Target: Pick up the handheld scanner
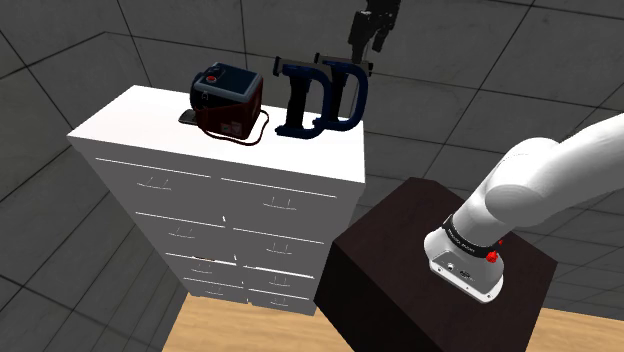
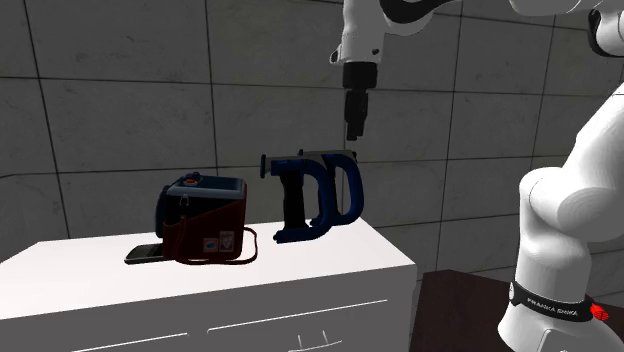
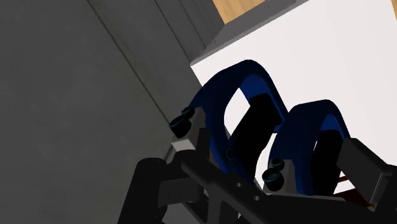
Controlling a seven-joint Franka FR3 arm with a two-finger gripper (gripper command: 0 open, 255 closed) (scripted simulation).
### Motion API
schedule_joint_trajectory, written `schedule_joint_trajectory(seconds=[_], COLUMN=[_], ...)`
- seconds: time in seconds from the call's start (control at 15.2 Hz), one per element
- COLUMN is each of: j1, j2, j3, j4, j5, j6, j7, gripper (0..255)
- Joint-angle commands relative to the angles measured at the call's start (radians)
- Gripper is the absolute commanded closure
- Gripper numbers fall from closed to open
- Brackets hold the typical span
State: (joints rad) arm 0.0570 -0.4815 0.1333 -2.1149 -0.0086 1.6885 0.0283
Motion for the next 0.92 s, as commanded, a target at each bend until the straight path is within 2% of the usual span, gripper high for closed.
schedule_joint_trajectory(seconds=[0.0, 0.4, 0.79, 0.86], j1=[0.005, 0.024, 0.055, 0.056], j2=[0.065, 0.28, 0.499, 0.498], j3=[0.017, 0.076, 0.127, 0.126], j4=[0.043, 0.21, 0.417, 0.402], j5=[-0.009, -0.054, -0.127, -0.127], j6=[0.026, 0.077, 0.085, 0.098], j7=[0.001, 0.021, 0.048, 0.049], gripper=[0, 0, 0, 0])
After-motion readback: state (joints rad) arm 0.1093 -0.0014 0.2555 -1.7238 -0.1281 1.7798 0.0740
